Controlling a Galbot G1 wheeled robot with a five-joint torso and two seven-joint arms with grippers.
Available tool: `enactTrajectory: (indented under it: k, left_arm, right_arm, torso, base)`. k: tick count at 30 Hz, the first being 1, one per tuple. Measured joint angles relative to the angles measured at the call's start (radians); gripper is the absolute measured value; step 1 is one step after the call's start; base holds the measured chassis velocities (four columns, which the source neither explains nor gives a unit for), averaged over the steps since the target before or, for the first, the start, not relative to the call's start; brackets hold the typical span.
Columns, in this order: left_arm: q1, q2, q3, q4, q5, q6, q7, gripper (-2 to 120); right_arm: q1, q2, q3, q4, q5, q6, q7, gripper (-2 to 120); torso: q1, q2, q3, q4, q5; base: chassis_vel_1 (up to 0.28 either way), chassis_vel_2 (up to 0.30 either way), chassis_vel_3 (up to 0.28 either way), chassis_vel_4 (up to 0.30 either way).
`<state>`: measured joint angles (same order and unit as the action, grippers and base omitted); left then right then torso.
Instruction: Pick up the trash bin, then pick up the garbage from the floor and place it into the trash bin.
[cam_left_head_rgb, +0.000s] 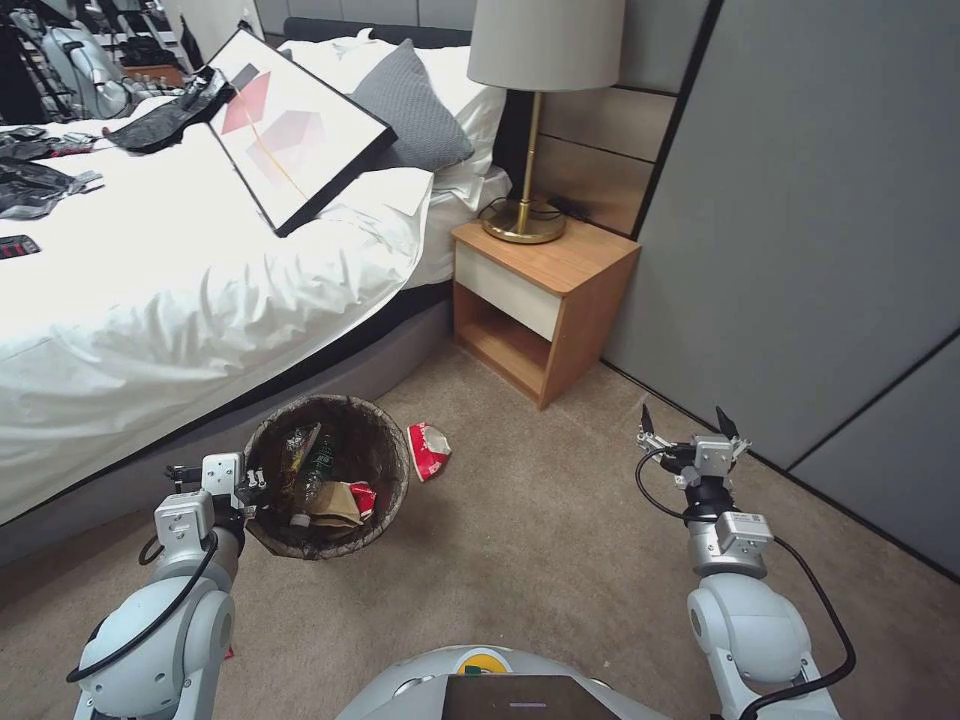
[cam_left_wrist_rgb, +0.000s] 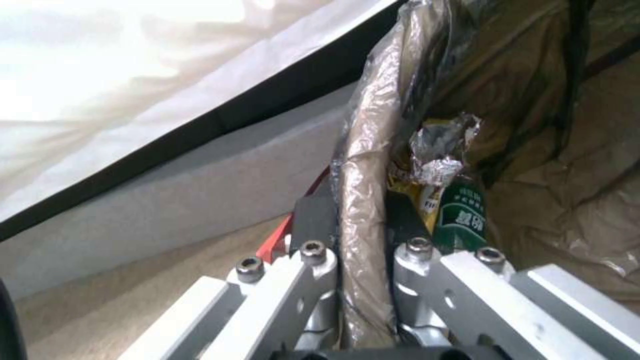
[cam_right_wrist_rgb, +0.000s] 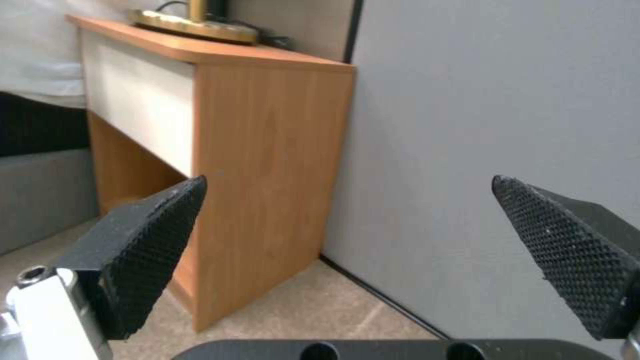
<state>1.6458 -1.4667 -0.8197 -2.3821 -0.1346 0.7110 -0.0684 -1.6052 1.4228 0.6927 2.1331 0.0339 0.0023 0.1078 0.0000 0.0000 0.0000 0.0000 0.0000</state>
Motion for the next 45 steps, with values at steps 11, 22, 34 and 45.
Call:
enactTrajectory:
  k: [11, 22, 34, 45]
  left_arm:
    - [-0.003, 0.001, 0.001, 0.0, -0.001, 0.0, 0.0, 4]
    - [-0.003, 0.0, 0.0, 0.004, -0.002, -0.002, 0.0, 4]
    - [-0.006, -0.001, 0.0, 0.005, -0.004, -0.004, 0.0, 4]
    - [-0.007, -0.003, -0.002, 0.011, 0.003, -0.017, -0.001, 4]
  right_arm:
    - [0.0, 0.0, -0.002, -0.004, -0.002, 0.001, 0.0, 100]
    - [0.003, 0.0, -0.002, -0.008, -0.002, 0.001, 0.0, 100]
    - [0.001, 0.002, -0.006, -0.01, -0.002, 0.0, 0.002, 100]
    - [-0.019, -0.002, -0.011, 0.008, -0.003, 0.0, 0.029, 100]
  torso:
    - [0.0, 0.0, 0.0, 0.0, 0.0]
    - [0.0, 0.0, 0.0, 0.0, 0.0]
    - [0.0, 0.0, 0.0, 0.0001, 0.0]
    - [0.0, 0.0, 0.0, 0.0, 0.0]
  base:
    - [0.058, 0.048, 0.052, 0.052]
    - [0.045, 0.046, 0.058, 0.044]
    - [0.049, 0.048, 0.049, 0.046]
    - [0.002, 0.004, 0.002, 0.005]
